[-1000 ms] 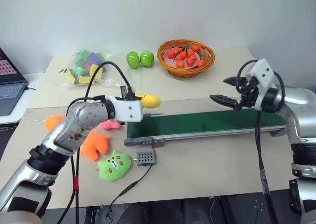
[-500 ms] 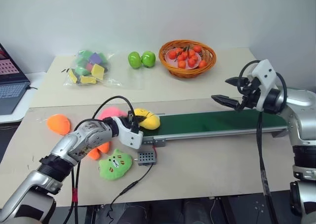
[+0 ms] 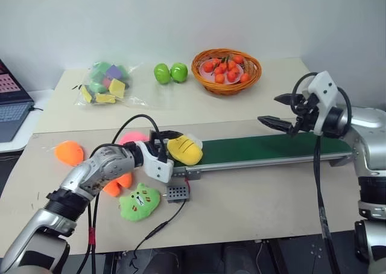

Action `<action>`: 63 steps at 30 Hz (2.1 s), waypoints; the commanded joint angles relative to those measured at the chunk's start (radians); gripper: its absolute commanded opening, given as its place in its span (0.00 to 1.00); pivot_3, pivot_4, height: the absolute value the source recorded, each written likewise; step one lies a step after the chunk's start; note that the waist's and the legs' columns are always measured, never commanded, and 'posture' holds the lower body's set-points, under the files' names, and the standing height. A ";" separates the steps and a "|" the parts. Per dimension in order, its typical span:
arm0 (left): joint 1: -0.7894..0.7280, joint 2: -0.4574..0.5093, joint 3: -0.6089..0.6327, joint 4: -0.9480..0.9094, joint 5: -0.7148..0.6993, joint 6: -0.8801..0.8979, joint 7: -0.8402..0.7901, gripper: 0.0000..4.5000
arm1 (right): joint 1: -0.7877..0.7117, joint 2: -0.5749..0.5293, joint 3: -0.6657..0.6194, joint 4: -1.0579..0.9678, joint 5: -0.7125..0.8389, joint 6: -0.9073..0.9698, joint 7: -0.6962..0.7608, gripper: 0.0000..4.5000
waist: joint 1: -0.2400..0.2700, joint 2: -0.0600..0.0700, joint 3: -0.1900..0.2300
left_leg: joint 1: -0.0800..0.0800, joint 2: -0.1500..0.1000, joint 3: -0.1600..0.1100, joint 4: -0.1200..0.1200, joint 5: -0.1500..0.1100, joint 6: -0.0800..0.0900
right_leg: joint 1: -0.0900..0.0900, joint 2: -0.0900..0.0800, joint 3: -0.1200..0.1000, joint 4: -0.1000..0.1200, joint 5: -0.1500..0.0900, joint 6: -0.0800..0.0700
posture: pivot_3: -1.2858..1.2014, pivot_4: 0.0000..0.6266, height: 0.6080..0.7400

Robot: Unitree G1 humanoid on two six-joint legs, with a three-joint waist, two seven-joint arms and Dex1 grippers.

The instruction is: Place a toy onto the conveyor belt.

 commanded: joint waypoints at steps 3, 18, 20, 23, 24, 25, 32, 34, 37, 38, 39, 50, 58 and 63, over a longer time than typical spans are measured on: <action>0.075 0.069 0.161 -0.239 -0.539 0.411 -0.317 0.99 | -0.035 -0.025 -0.016 -0.011 0.019 -0.015 0.022 1.00 | 0.001 0.000 0.000 | -0.001 0.000 0.000 0.000 0.000 0.001 | 0.000 0.000 0.000 0.001 0.000 0.000 | 0.52 0.24 1.00; -0.082 0.165 0.489 -0.455 -1.244 1.410 -0.378 0.99 | 0.048 -0.133 -0.038 -0.253 0.208 0.152 0.188 1.00 | -0.003 0.000 0.001 | 0.000 0.000 0.000 -0.001 -0.001 0.002 | -0.001 0.001 -0.001 0.000 0.000 0.000 | 0.52 0.24 1.00; -0.070 0.162 0.498 -0.461 -1.243 1.417 -0.374 0.99 | 0.054 -0.138 -0.040 -0.271 0.221 0.168 0.179 1.00 | 0.001 0.000 0.001 | 0.000 0.000 0.000 0.000 -0.001 0.002 | 0.000 0.001 -0.001 0.000 0.000 0.000 | 0.52 0.24 1.00; -0.064 0.167 0.495 -0.472 -1.233 1.416 -0.388 0.99 | 0.049 -0.146 -0.042 -0.274 0.226 0.176 0.169 1.00 | 0.005 0.000 0.001 | 0.000 0.000 0.000 0.000 -0.001 0.001 | 0.000 0.001 -0.001 -0.001 0.000 0.000 | 0.52 0.24 1.00; -0.063 0.172 0.489 -0.470 -1.222 1.410 -0.396 0.99 | 0.046 -0.149 -0.042 -0.271 0.225 0.176 0.168 1.00 | 0.005 0.000 0.001 | 0.000 0.000 0.000 0.000 -0.001 0.001 | 0.000 0.001 -0.001 -0.001 0.000 0.000 | 0.52 0.24 1.00; -0.070 0.168 0.488 -0.460 -1.219 1.410 -0.393 0.99 | 0.041 -0.153 -0.043 -0.268 0.224 0.179 0.167 1.00 | 0.006 0.000 0.001 | 0.000 0.000 0.000 0.000 -0.001 0.001 | 0.000 0.000 -0.001 -0.001 0.000 0.000 | 0.52 0.24 1.00; -0.121 0.119 0.468 -0.433 -1.188 1.390 -0.377 0.99 | 0.021 -0.168 -0.052 -0.267 0.232 0.192 0.144 1.00 | 0.007 0.000 0.001 | 0.000 0.000 0.000 0.000 -0.001 0.001 | 0.000 0.000 -0.001 -0.001 0.001 0.000 | 0.52 0.24 1.00; -0.141 0.106 0.463 -0.418 -1.172 1.381 -0.377 0.99 | 0.021 -0.169 -0.052 -0.263 0.230 0.188 0.138 1.00 | 0.008 0.000 0.001 | 0.000 0.000 0.000 0.000 -0.001 0.001 | 0.000 0.000 -0.001 -0.001 0.001 0.000 | 0.52 0.24 1.00; -0.174 0.091 0.461 -0.391 -1.160 1.377 -0.380 0.99 | 0.024 -0.171 -0.057 -0.267 0.235 0.188 0.129 1.00 | 0.007 0.000 0.001 | 0.000 0.000 0.000 0.000 -0.001 0.001 | 0.000 0.000 -0.001 -0.001 0.001 0.000 | 0.52 0.24 1.00; -0.186 0.086 0.460 -0.381 -1.157 1.376 -0.381 0.99 | 0.026 -0.170 -0.058 -0.268 0.236 0.188 0.126 1.00 | 0.007 0.000 0.001 | 0.000 0.000 0.000 0.000 -0.001 0.001 | 0.000 0.000 -0.001 -0.001 0.001 0.000 | 0.52 0.24 1.00; -0.194 0.083 0.459 -0.375 -1.153 1.374 -0.383 0.99 | 0.027 -0.170 -0.059 -0.270 0.237 0.187 0.123 1.00 | 0.007 0.000 0.001 | 0.000 0.000 0.000 0.000 -0.001 0.001 | 0.000 0.000 -0.001 -0.001 0.001 0.000 | 0.52 0.24 1.00; -0.216 0.075 0.428 -0.343 -1.109 1.345 -0.424 0.99 | 0.038 -0.176 -0.069 -0.275 0.245 0.184 0.104 1.00 | 0.007 0.000 0.001 | 0.000 0.000 0.000 0.000 -0.001 0.001 | 0.000 0.000 -0.001 -0.001 0.001 0.000 | 0.52 0.24 1.00; -0.188 0.101 0.462 -0.352 -1.109 1.365 -0.428 0.99 | 0.041 -0.180 -0.081 -0.275 0.247 0.186 0.089 1.00 | 0.005 0.000 0.001 | 0.000 0.000 0.000 0.000 -0.001 0.001 | 0.000 0.000 -0.001 0.000 0.001 0.000 | 0.52 0.24 1.00; -0.205 0.091 0.464 -0.345 -1.108 1.363 -0.416 0.99 | 0.039 -0.174 -0.073 -0.272 0.248 0.183 0.085 1.00 | 0.006 0.000 0.001 | 0.000 0.000 0.000 0.000 -0.001 0.001 | 0.000 0.000 -0.001 -0.001 0.001 0.000 | 0.52 0.24 1.00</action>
